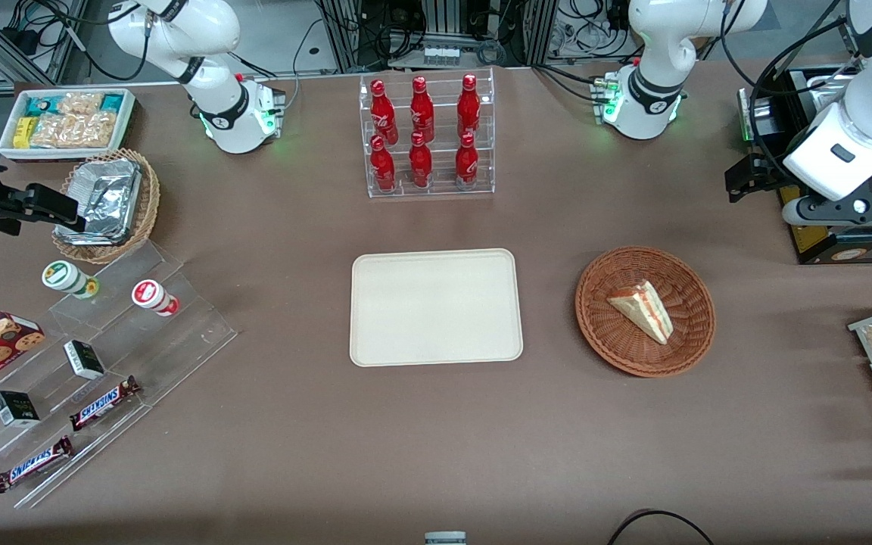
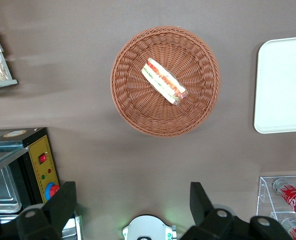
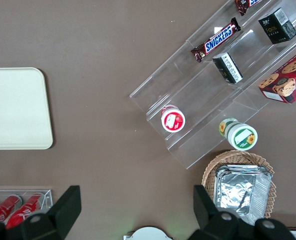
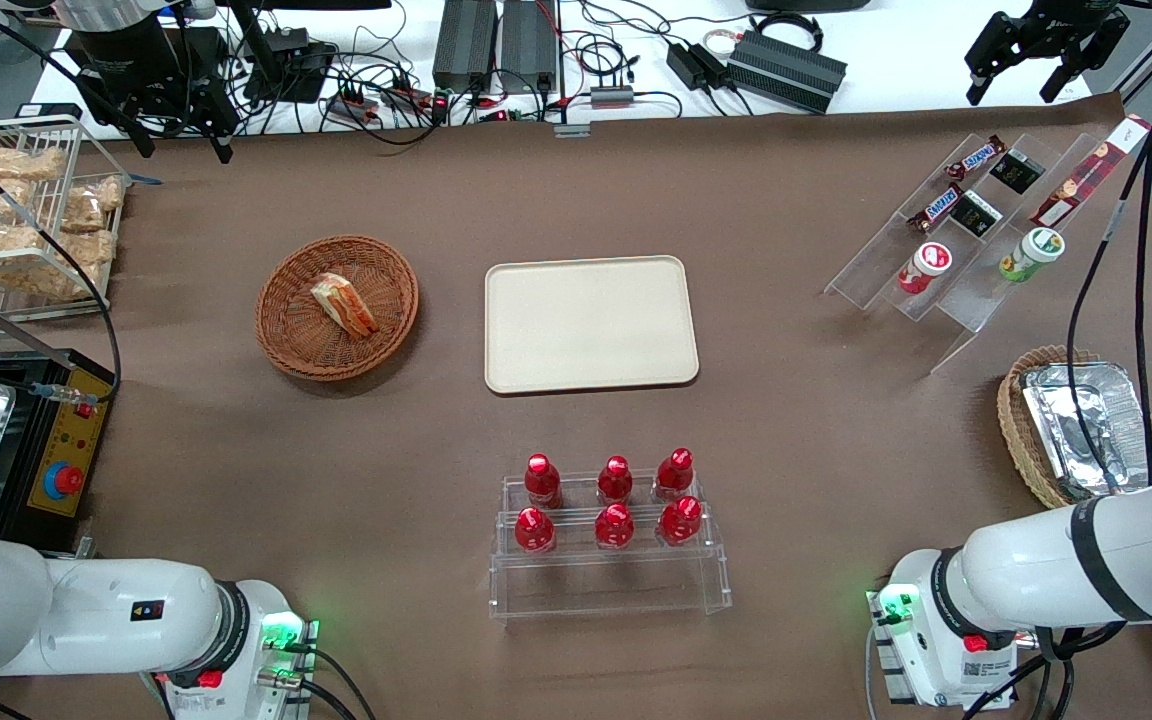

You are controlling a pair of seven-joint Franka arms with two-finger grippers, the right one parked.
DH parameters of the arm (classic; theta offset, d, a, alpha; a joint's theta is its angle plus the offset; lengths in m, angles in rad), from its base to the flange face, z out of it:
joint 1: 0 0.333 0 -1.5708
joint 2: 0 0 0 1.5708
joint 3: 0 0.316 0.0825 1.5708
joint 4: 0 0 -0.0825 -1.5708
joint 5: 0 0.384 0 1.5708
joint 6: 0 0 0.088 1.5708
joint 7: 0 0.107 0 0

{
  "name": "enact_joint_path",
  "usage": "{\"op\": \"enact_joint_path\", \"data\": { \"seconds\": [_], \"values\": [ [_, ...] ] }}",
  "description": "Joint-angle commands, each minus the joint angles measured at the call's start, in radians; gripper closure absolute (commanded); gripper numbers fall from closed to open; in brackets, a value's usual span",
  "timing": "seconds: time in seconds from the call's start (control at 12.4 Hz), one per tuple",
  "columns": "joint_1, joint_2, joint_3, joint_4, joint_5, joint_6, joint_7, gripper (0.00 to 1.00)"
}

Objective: Place sandwich from basket to tray
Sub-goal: 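Move the left gripper over the sandwich in the wicker basket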

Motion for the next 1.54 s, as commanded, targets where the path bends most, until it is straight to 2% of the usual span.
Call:
{"op": "enact_joint_path", "data": {
  "seconds": [0.0,0.24,0.48,0.65,0.89,1.21,1.45],
  "values": [
    [0.008,0.009,0.0,0.039,-0.015,-0.032,0.012,0.0],
    [0.017,0.078,0.001,0.032,-0.044,-0.02,0.012,0.0],
    [0.016,0.135,0.0,-0.028,-0.046,0.081,0.001,0.0],
    [0.016,0.137,0.001,-0.13,-0.043,0.182,-0.01,0.0],
    [0.014,0.106,0.0,-0.325,-0.038,0.424,-0.091,0.0],
    [0.008,0.071,-0.002,-0.572,-0.035,0.777,-0.334,0.0],
    [0.0,0.091,-0.008,-0.628,-0.035,0.904,-0.69,0.0]
  ]
}}
